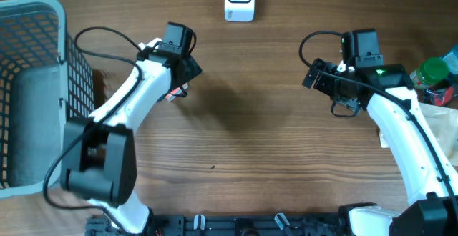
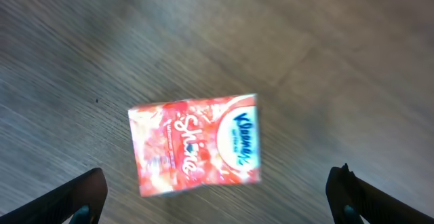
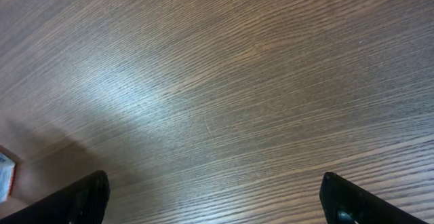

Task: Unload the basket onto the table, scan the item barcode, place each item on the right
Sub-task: 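Lower the left gripper onto the red Kleenex tissue pack and grasp it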

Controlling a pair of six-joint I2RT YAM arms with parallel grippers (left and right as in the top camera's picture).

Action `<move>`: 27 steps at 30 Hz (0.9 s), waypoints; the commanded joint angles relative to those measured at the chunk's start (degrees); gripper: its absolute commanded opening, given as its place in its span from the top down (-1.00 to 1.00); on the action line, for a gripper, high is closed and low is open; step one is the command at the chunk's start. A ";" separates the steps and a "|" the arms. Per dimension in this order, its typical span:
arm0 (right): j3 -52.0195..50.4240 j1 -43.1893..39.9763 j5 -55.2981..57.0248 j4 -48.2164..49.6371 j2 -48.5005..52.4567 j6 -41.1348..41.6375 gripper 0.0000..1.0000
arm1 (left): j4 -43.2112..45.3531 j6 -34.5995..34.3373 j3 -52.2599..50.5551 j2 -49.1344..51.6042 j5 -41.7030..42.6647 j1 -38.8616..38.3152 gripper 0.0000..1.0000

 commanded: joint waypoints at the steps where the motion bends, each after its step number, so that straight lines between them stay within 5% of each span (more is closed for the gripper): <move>1: -0.26 0.02 1.18 0.24 0.57 -1.20 -1.00 | -1.07 -0.07 -0.42 3.63 -0.17 0.44 -1.00; 15: -0.26 0.02 1.22 -2.38 0.57 -1.16 -1.00 | 2.89 -0.87 -0.57 9.60 -0.28 1.14 -1.00; 22: -0.26 0.02 1.22 -2.54 0.57 -0.98 -0.99 | 1.01 -1.01 -0.55 9.03 0.57 1.11 -0.21; 27: -0.26 0.02 1.25 -2.47 0.57 -1.01 -0.99 | -2.54 -1.01 -0.50 6.45 4.26 0.02 -0.13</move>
